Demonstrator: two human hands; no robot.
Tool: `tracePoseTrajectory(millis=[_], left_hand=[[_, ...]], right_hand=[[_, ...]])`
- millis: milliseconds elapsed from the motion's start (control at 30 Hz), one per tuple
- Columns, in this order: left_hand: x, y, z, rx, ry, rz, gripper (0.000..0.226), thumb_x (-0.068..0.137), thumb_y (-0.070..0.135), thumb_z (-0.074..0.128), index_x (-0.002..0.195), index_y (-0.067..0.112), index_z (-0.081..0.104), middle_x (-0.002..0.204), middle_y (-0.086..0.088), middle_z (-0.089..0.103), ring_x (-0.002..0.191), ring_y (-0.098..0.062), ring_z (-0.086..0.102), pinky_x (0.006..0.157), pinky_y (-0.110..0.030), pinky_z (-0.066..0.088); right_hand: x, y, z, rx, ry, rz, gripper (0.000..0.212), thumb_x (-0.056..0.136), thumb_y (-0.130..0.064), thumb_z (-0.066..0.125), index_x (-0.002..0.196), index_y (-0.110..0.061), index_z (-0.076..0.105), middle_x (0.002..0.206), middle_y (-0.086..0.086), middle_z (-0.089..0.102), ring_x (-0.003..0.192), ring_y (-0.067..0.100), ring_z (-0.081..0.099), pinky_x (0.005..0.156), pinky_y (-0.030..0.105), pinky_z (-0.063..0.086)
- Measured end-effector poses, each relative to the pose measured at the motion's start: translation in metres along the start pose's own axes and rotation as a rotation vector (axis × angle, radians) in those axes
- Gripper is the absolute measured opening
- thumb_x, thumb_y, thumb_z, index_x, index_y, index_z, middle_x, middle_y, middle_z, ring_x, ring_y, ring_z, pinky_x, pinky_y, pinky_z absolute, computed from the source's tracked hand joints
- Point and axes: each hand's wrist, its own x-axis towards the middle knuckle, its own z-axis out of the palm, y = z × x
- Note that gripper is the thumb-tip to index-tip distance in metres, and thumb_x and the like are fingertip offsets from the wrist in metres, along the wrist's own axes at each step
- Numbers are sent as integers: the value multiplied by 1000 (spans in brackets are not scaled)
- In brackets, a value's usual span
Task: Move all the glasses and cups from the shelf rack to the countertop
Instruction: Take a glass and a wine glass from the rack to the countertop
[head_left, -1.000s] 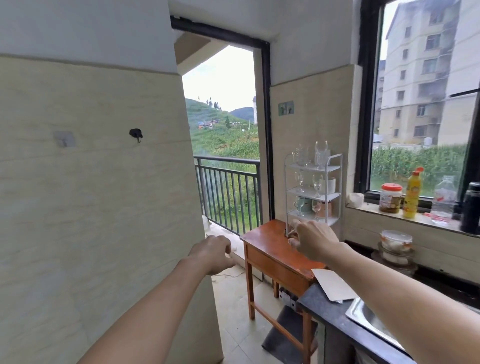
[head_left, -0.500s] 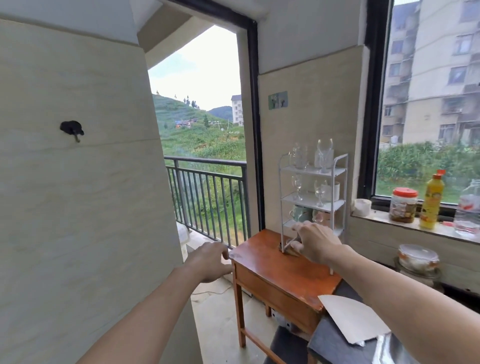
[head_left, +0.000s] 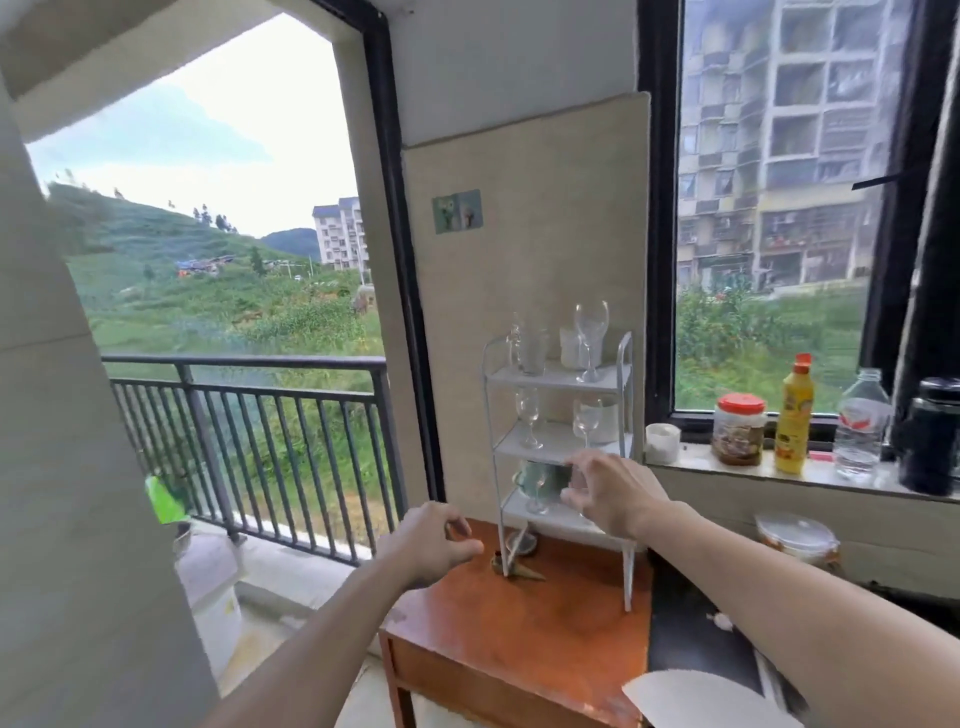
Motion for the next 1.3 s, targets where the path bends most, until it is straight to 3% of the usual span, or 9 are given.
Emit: tracePoseTrajectory(millis=[167, 367, 633, 767, 867, 967, 1033, 1167, 1300], left_hand=[[90, -3, 13, -116, -5, 49, 23, 81, 36, 72, 88, 15, 68, 73, 2, 65, 62, -10, 58, 50, -17, 46], [200, -2, 13, -181, -10, 53, 18, 80, 32, 73, 85, 15, 69, 72, 0, 67, 65, -12, 60, 62, -27, 51], [318, 11, -5, -398, 206, 83, 33, 84, 36, 69, 109, 16, 65, 85, 5, 61, 79, -11, 58, 69, -22, 43], [374, 33, -17, -527, 301, 122, 46, 87, 41, 62, 125, 16, 56, 107, 0, 62, 97, -16, 58, 84, -29, 45], [408, 42, -16, -594, 330, 110, 51, 89, 43, 57, 131, 14, 50, 107, 0, 60, 100, -20, 56, 88, -32, 43], [434, 50, -14, -686, 292, 103, 45, 90, 42, 56, 123, 12, 53, 104, -5, 65, 94, -24, 60, 84, -35, 47], [447, 53, -15, -796, 223, 119, 35, 89, 37, 58, 111, 11, 55, 88, -10, 69, 75, -22, 65, 67, -33, 48], [468, 52, -19, -951, 94, 149, 20, 88, 24, 61, 76, 10, 54, 48, -1, 54, 42, -17, 49, 49, -26, 38], [473, 48, -23, -1128, -19, 151, 25, 89, 23, 61, 69, 14, 51, 42, 7, 38, 43, -15, 32, 47, -28, 33]], right_hand=[[71, 34, 18, -32, 53, 68, 46, 94, -35, 56, 136, -18, 50, 122, 7, 67, 99, 27, 65, 74, 34, 48], [168, 68, 33, 41, 232, 147, 47, 95, -30, 57, 138, -16, 46, 124, 6, 65, 94, 24, 65, 67, 27, 39], [259, 98, 39, 484, 505, 452, 46, 89, -28, 59, 132, -19, 45, 131, 7, 52, 106, 25, 55, 81, 33, 40], [295, 112, 39, 668, 561, 592, 62, 89, -35, 61, 142, -10, 39, 143, 10, 50, 124, 29, 52, 102, 45, 43], [313, 118, 43, 761, 616, 630, 55, 85, -38, 66, 132, -13, 49, 126, 9, 63, 111, 28, 61, 90, 39, 50], [326, 121, 40, 758, 702, 650, 40, 82, -40, 69, 116, -22, 57, 97, -3, 68, 75, 6, 61, 53, 20, 40], [334, 123, 41, 780, 710, 655, 44, 82, -39, 70, 118, -21, 54, 97, -1, 66, 76, 10, 61, 54, 25, 43], [345, 121, 46, 848, 738, 650, 45, 81, -32, 75, 116, -17, 51, 104, 10, 65, 92, 30, 67, 82, 51, 56], [336, 112, 47, 884, 775, 643, 51, 79, -30, 79, 120, -21, 49, 91, 2, 65, 71, 19, 65, 68, 44, 58]])
